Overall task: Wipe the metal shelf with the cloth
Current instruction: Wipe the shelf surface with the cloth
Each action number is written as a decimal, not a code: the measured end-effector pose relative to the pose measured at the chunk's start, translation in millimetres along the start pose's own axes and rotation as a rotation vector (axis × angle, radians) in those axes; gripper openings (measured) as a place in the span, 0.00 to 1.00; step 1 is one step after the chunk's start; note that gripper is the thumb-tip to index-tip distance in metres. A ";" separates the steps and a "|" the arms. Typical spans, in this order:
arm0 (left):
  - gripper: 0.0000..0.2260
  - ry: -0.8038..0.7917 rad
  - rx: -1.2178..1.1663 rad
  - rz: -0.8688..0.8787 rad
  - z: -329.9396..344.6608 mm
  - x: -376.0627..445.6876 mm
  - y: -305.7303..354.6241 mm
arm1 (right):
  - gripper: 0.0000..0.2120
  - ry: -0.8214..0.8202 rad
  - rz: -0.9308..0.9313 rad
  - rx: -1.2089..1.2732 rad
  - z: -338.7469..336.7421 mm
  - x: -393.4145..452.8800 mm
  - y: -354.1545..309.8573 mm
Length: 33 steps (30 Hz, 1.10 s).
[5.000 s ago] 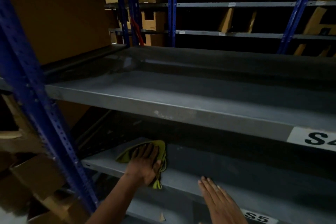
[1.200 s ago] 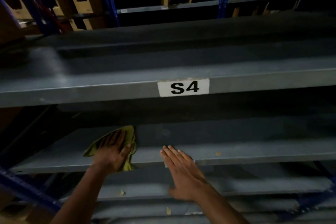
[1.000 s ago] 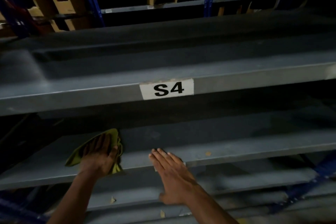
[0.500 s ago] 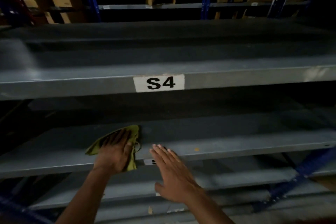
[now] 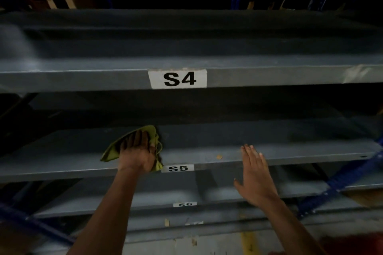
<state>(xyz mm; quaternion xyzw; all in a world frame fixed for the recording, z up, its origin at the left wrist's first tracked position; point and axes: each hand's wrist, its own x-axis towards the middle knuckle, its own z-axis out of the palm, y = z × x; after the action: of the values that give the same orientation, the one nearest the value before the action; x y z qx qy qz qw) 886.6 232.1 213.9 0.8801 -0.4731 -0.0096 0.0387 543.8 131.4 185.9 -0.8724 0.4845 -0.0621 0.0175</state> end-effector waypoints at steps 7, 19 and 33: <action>0.27 -0.013 -0.005 0.114 -1.8 -13.5 -20.3 | 0.51 0.019 -0.024 0.008 1.2 -1.3 6.5; 0.31 -0.033 0.004 0.005 5.2 1.7 7.0 | 0.59 -0.001 -0.009 0.008 10.4 1.7 7.2; 0.30 0.025 0.025 0.131 7.2 -6.5 26.5 | 0.53 -0.005 -0.047 -0.010 5.2 -0.9 8.5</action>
<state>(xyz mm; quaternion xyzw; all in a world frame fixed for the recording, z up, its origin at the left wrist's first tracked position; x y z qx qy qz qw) 860.5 222.6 208.6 0.8478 -0.5291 0.0097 0.0342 536.8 127.4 179.9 -0.8838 0.4641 -0.0579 0.0129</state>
